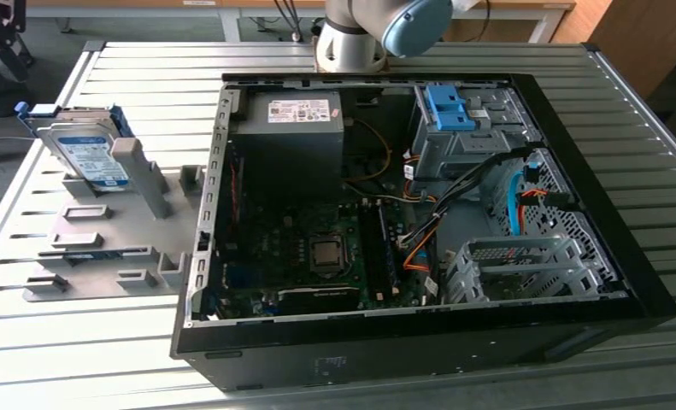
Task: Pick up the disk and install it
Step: 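Pick up the disk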
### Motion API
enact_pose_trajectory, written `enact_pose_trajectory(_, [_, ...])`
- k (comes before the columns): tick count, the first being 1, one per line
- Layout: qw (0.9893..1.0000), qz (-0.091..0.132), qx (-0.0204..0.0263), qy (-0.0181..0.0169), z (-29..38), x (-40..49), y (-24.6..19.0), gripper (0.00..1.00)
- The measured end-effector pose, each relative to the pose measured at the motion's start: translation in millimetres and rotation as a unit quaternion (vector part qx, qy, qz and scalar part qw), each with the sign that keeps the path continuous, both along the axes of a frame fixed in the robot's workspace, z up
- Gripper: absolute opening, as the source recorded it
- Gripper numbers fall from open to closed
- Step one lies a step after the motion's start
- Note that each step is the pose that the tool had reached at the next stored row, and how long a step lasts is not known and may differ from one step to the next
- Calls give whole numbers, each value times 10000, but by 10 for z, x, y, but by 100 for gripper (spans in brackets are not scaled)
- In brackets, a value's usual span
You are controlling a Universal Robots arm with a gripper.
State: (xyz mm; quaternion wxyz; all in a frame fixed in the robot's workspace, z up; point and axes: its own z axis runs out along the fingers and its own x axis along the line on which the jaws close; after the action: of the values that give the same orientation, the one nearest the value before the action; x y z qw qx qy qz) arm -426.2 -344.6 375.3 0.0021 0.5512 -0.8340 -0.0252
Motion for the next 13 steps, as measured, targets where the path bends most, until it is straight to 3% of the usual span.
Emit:
enact_pose_trajectory(4, [9994, 359, 0, 0, -19, 0, 0, 11])
enact_pose_trajectory(9, [9974, 716, 0, -1, -48, -5, 16, 11])
enact_pose_trajectory(11, [9974, 723, -2, 0, -60, -8, 29, 17])
enact_pose_trajectory(13, [9974, 723, -2, 0, -62, -9, 33, 29])
